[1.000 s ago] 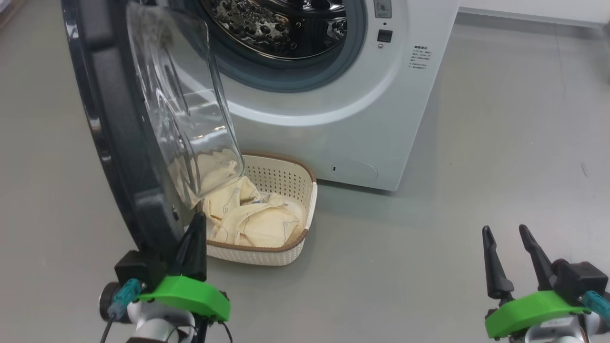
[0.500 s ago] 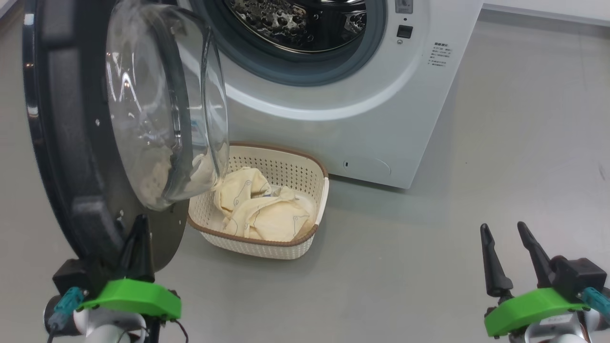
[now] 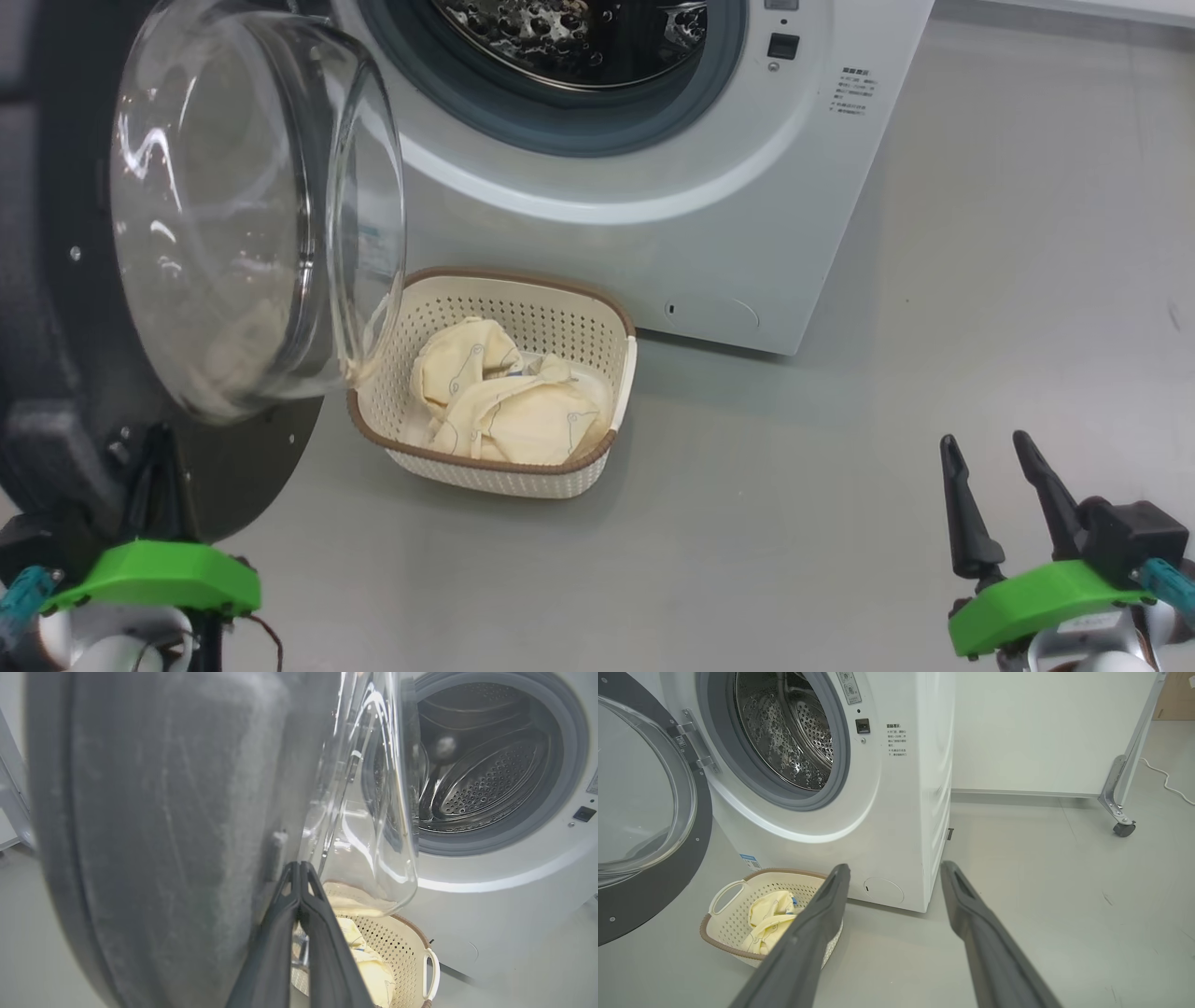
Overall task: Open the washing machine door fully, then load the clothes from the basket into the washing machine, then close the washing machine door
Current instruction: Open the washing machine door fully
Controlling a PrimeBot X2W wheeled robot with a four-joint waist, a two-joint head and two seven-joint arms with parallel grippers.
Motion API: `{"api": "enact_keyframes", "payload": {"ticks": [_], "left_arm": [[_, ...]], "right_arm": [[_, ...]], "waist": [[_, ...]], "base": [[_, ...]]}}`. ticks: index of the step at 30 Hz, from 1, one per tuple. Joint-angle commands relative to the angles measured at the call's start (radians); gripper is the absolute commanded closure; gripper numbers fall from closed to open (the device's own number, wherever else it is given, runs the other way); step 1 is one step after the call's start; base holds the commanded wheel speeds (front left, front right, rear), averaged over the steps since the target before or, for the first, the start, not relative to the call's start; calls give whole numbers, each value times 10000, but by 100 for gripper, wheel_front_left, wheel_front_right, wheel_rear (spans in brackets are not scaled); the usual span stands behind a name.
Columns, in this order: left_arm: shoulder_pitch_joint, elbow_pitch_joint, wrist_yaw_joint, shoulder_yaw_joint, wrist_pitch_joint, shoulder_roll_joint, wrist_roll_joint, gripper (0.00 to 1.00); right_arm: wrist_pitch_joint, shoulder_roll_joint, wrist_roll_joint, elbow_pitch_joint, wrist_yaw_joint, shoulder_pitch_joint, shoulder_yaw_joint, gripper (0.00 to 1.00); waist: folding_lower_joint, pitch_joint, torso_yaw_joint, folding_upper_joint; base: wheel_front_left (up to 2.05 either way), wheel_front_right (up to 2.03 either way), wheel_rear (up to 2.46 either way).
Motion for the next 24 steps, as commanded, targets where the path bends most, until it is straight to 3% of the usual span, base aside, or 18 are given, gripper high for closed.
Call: {"api": "enact_keyframes", "payload": {"ticks": [1, 24], "left_arm": [[-425, -57, 1954, 697, -140, 534, -95, 100], [-2165, 2159, 698, 2688, -142, 617, 115, 100]], "right_arm": [[27, -89, -131, -372, -2, -512, 172, 0], [207, -89, -266, -676, -2, -890, 167, 0]], "waist": [[0, 67, -21, 0], [0, 981, -51, 0]], "base": [[0, 0, 0], [0, 0, 0]]}}
